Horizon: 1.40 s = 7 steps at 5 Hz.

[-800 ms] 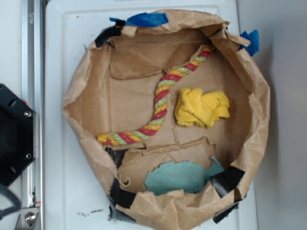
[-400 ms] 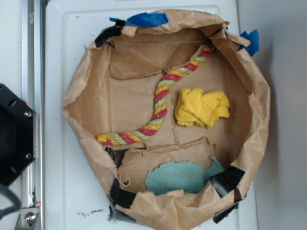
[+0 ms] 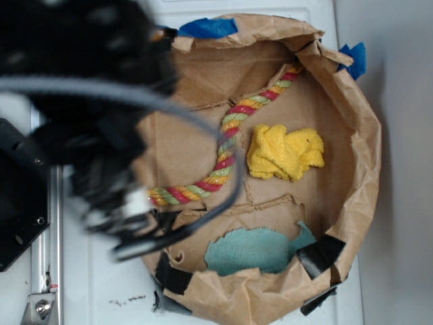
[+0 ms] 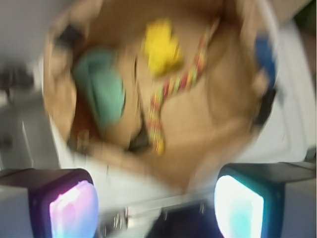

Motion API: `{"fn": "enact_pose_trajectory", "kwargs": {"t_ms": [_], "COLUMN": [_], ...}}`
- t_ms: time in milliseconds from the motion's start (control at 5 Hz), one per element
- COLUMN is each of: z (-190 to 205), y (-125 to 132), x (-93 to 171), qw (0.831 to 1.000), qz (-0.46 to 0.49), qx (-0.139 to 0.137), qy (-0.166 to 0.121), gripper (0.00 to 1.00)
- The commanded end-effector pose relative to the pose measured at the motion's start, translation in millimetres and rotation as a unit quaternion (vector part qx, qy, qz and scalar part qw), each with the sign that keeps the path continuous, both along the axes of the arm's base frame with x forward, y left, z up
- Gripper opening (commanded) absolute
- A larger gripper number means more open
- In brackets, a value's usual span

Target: Grab the multicolored rope.

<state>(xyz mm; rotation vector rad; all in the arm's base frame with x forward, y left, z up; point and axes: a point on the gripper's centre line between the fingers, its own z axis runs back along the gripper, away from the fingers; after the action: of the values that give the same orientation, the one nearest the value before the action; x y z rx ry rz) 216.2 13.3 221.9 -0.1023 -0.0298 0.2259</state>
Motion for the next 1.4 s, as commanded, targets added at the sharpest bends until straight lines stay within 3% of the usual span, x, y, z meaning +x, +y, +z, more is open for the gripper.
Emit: {"fn": "enact_pose_trajectory", "kwargs": {"t_ms": [0,600,800,1000,1200], "z": [-34.1,-34.1,-84.5,-134.0,-169.0], "y": [4.2,4.2,17.2,23.9,30.8], "x": [55.2,55.2,39.2,27.8,29.2], "qw": [0.996,0.996,0.997,0.994,0.995], "qz": [0.053,0.053,0.075,0.094,0.097], "qx": [0.030,0.030,0.020,0.037,0.029], "qy": [-0.065,-0.065,-0.019,-0.036,-0.024], "gripper": [1.00,1.00,1.00,1.00,1.00]}}
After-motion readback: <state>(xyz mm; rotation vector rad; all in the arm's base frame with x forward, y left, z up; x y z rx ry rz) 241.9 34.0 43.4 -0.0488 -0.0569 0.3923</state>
